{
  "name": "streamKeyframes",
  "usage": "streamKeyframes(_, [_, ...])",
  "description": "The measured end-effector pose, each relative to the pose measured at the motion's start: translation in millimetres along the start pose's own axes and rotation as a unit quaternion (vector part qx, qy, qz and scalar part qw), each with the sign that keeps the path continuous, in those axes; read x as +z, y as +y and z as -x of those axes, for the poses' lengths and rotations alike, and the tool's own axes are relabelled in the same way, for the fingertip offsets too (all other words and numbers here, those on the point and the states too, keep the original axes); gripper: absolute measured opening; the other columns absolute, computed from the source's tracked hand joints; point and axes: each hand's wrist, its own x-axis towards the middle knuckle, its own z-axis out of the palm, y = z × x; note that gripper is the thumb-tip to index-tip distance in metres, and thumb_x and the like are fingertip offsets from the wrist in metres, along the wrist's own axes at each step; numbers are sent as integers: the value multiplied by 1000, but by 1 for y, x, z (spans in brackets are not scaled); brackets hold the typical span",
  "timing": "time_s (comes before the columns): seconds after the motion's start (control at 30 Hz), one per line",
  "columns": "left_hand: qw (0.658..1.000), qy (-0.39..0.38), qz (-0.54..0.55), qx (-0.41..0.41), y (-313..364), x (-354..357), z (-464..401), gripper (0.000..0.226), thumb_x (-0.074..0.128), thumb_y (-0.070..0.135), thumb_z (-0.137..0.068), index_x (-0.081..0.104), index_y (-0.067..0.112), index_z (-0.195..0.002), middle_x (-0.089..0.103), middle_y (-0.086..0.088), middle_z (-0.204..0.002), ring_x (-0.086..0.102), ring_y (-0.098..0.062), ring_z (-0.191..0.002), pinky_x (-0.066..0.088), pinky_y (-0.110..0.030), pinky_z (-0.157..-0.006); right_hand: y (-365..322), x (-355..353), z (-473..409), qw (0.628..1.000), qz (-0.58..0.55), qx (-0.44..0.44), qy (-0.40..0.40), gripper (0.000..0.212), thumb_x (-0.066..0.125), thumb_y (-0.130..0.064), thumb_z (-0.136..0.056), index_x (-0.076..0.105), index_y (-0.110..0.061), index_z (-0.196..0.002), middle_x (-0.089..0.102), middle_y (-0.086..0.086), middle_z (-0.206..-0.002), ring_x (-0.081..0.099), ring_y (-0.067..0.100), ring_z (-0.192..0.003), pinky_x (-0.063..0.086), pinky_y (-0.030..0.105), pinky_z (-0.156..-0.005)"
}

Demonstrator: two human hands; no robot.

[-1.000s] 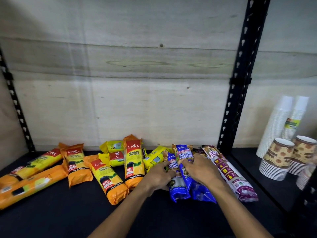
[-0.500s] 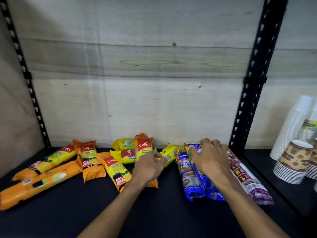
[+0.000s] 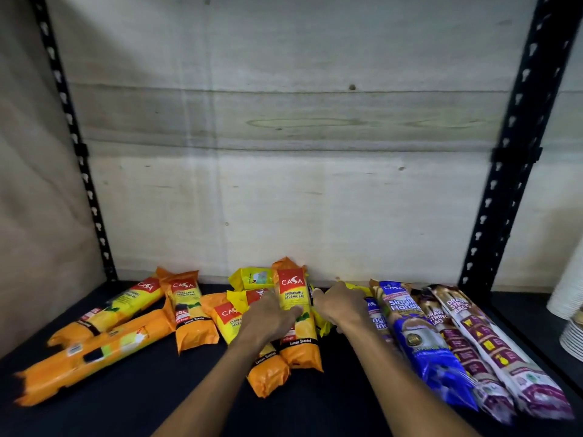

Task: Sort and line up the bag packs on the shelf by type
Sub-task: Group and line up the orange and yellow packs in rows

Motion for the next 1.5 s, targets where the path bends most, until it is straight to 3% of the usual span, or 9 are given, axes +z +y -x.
streamKeyframes(0.17, [995, -33, 89, -10, -11, 2, -16, 55, 71, 55, -65, 65, 24, -110, 75, 3, -98, 71, -19, -87, 60, -43, -82, 0, 6, -12, 999, 33, 10, 13, 63, 53, -44, -95, 34, -15, -148, 21, 24, -148, 53, 39, -120, 51, 34, -82])
streamKeyframes(0.4, [986, -28, 163, -13, -15, -8, -5, 26, 73, 32, -85, 54, 23, -102, 69, 0, -103, 70, -19, -92, 58, -39, -84, -2, 11, -15, 1000, 1, 15, 20, 72, 70, -34, -88, 32, -10, -143, 18, 24, -144, 53, 40, -118, 50, 34, -82])
streamKeyframes(0.57, [987, -42, 151, -21, -24, -25, 4, 33, 70, 32, -88, 48, 21, -110, 70, -7, -112, 69, -23, -98, 56, -43, -91, -2, 8, -7, 999, -36, 18, 3, 71, 66, -29, -89, 29, -7, -146, 20, 26, -145, 54, 42, -116, 47, 32, -80])
streamKeyframes(0.77, [992, -23, 120, -33, -30, -34, 11, 54, 69, 38, -87, 46, 16, -131, 66, -4, -114, 67, -18, -96, 55, -32, -78, 11, 2, 3, 984, -176, -14, 15, 48, 50, -31, -94, 43, -13, -138, 30, 21, -141, 57, 34, -98, 46, 28, -74])
streamKeyframes(0.9, [999, 12, 41, 4, -23, -32, 16, 55, 65, 40, -90, 48, 12, -134, 63, -5, -127, 63, -17, -102, 53, -30, -83, 8, -5, 9, 904, -428, 7, -14, 17, 46, -30, -83, 57, -21, -92, 58, 13, -98, 55, 20, -65, 44, 28, -54])
streamKeyframes(1.0, [995, 89, 14, 45, -19, -33, 17, 57, 62, 43, -91, 48, 11, -136, 58, -5, -135, 59, -20, -115, 49, -29, -83, 7, -18, 20, 799, -587, 66, -111, 23, 46, -22, -89, 61, -5, -89, 60, 17, -78, 57, 25, -60, 45, 29, -52])
streamKeyframes(1.1, [984, 115, 121, 54, -13, -41, 12, 66, 56, 53, -91, 42, 15, -143, 56, -5, -136, 57, -23, -120, 50, -36, -96, 6, -33, 36, 741, -632, 90, -209, 35, 47, -26, -88, 64, 5, -93, 67, 21, -77, 62, 29, -64, 50, 26, -48])
streamKeyframes(1.27, [905, -16, 425, 10, -2, -53, 12, 60, 62, 50, -88, 48, 19, -138, 59, -1, -131, 60, -25, -117, 57, -41, -91, 4, -45, 51, 706, -637, 105, -292, 42, 44, -33, -87, 63, 5, -94, 66, 22, -70, 61, 31, -58, 43, 20, -39])
streamKeyframes(1.5, [850, -21, 526, -18, -42, -75, 30, 35, 67, 21, -90, 58, 7, -121, 67, -14, -121, 66, -25, -110, 62, -31, -69, -11, -32, 64, 769, -552, 93, -309, 65, 51, -61, -91, 66, 0, -106, 73, 26, -83, 68, 34, -58, 50, 26, -36])
